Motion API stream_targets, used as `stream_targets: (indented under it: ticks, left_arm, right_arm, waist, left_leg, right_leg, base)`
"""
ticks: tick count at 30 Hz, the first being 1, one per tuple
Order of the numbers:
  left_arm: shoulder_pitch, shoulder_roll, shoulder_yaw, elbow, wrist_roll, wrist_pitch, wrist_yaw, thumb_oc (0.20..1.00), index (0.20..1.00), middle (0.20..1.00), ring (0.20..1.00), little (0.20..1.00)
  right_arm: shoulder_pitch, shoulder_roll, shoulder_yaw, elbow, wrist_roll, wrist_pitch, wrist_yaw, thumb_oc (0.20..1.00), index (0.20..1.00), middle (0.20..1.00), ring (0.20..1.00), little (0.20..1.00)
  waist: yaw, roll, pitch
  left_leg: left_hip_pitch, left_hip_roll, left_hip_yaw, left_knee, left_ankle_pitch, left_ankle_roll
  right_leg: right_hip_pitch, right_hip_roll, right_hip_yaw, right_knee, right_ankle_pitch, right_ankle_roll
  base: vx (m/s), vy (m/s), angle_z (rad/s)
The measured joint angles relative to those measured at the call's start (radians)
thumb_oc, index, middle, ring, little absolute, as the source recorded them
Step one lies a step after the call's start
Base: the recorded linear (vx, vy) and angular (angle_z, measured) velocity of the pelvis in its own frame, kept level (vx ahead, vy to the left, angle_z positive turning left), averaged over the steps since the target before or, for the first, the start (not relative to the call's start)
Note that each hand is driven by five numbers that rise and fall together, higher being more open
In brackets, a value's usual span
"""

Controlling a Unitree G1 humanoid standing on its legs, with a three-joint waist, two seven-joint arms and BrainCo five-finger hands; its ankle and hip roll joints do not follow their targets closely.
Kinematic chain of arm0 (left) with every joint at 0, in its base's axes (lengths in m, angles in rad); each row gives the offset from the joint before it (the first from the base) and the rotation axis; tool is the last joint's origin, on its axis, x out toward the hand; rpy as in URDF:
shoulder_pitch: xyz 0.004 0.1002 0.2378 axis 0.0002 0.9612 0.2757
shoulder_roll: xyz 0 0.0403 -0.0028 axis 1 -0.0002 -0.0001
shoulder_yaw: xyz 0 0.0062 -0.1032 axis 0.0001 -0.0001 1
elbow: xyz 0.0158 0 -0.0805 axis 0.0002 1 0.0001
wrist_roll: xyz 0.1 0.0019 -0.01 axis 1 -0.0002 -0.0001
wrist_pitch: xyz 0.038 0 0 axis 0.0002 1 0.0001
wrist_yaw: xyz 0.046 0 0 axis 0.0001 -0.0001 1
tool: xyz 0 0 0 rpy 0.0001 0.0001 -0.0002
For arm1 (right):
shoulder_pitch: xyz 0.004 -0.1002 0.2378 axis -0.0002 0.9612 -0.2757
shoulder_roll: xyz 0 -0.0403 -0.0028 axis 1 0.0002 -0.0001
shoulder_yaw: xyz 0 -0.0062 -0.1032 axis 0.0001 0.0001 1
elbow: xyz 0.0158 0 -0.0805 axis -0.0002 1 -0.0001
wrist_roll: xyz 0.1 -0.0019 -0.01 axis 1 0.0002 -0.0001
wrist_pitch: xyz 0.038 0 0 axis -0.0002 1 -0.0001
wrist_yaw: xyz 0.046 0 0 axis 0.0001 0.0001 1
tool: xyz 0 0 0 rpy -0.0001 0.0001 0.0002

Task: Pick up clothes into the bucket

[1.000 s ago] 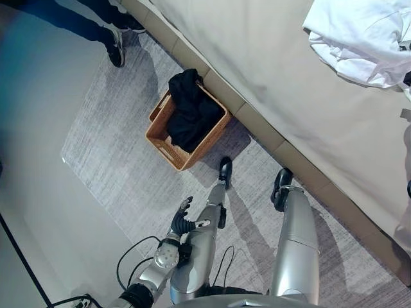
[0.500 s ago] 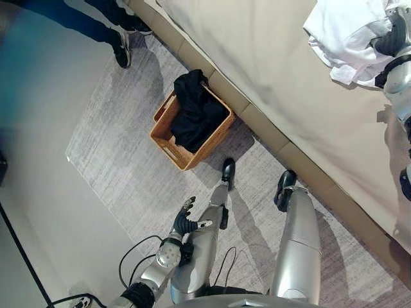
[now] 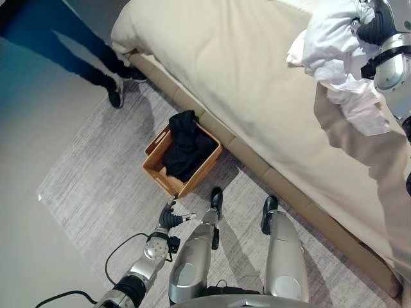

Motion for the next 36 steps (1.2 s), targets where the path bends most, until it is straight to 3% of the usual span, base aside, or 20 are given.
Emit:
stream_targets:
  ticks: [2, 4, 6, 12, 22, 29, 32, 36]
  left_arm:
    - [-0.001, 0.016, 0.006, 0.002, 0.003, 0.0, 0.0, 1.0, 1.0, 1.0, 1.0, 1.0]
    - [0.005, 0.016, 0.047, 0.0, 0.014, 0.0, -0.002, 1.0, 1.0, 1.0, 1.0, 1.0]
    - [0.022, 0.021, 0.056, 0.012, 0.023, 0.001, -0.002, 1.0, 1.0, 1.0, 1.0, 1.0]
    - [0.072, 0.015, 0.07, 0.067, 0.039, 0.013, -0.003, 1.0, 1.0, 1.0, 1.0, 1.0]
    - [0.124, -0.003, 0.109, 0.12, 0.077, 0.042, -0.005, 1.0, 1.0, 1.0, 1.0, 1.0]
    - [0.107, 0.042, 0.103, -0.185, 0.032, 0.052, -0.093, 1.0, 1.0, 1.0, 1.0, 1.0]
    - [0.036, 0.103, 0.108, -0.354, -0.025, 0.054, -0.135, 1.0, 1.0, 1.0, 1.0, 1.0]
    - [-0.087, 0.157, 0.114, -0.44, -0.103, 0.049, -0.159, 1.0, 1.0, 1.0, 1.0, 1.0]
  right_arm:
    - [0.01, -0.003, -0.052, -0.003, 0.023, -0.004, -0.008, 0.2, 0.2, 0.2, 0.2, 0.2]
    - [0.106, 0.003, -0.235, -0.06, 0.082, -0.008, -0.033, 0.2, 0.2, 0.2, 0.2, 0.2]
    - [0.131, 0.018, -0.268, -0.065, 0.13, -0.014, -0.068, 0.2, 0.2, 0.2, 0.2, 0.2]
    - [0.216, 0.05, -0.373, -0.073, 0.195, -0.029, -0.103, 0.2, 0.2, 0.2, 0.2, 0.2]
    - [0.327, 0.087, -0.455, -0.089, 0.266, -0.038, -0.124, 0.2, 0.2, 0.2, 0.2, 0.2]
    - [0.521, 0.104, -0.478, -0.227, 0.277, -0.046, -0.035, 0.2, 0.2, 0.2, 0.2, 0.2]
    - [0.624, 0.127, -0.479, -0.304, 0.282, -0.044, 0.042, 0.2, 0.2, 0.2, 0.2, 0.2]
    - [0.761, 0.154, -0.477, -0.444, 0.305, -0.043, 0.129, 0.2, 0.2, 0.2, 0.2, 0.2]
  waist:
    - [-0.003, -0.024, -0.016]
    - [0.003, -0.039, -0.035]
    - [0.002, -0.046, -0.085]
    - [0.002, -0.047, -0.144]
    - [0.002, -0.052, -0.183]
    - [-0.001, -0.078, -0.232]
    - [-0.025, -0.096, -0.256]
    - [-0.033, -0.1, -0.303]
  left_leg:
    - [0.017, 0.004, 0.006, 0.0, -0.008, 0.002]
    - [0.057, 0.01, 0.01, -0.006, -0.021, 0.015]
    - [0.056, 0.004, 0.024, -0.006, -0.035, 0.019]
    - [0.094, 0.004, 0.056, -0.033, -0.041, 0.027]
    - [0.161, 0.017, 0.082, -0.075, -0.042, 0.027]
    - [0.23, 0.018, 0.088, -0.088, -0.058, 0.038]
    - [0.279, 0.019, 0.092, -0.091, -0.069, 0.035]
    - [0.323, 0.02, 0.118, -0.093, -0.087, 0.04]
  right_leg:
    - [0.026, 0.004, 0.002, -0.026, 0.009, 0.0]
    - [0.087, 0.013, 0.0, -0.077, 0.029, 0.002]
    - [0.091, 0.009, 0.009, -0.103, 0.036, 0.007]
    - [0.152, 0.019, 0.023, -0.213, 0.093, 0.019]
    - [0.257, 0.04, 0.035, -0.353, 0.154, 0.04]
    - [0.339, 0.047, 0.039, -0.401, 0.163, 0.043]
    - [0.395, 0.049, 0.039, -0.423, 0.166, 0.041]
    - [0.433, 0.052, 0.057, -0.437, 0.163, 0.045]
  base:
    - [0.1, 0.106, -0.15]
    - [0.07, 0.099, -0.05]
    - [0.06, 0.075, -0.13]
    - [0.05, 0.052, -0.14]
    - [0.05, 0.014, -0.08]
    - [0.08, 0.015, -0.03]
    - [0.08, 0.005, -0.03]
    - [0.06, 0.002, -0.2]
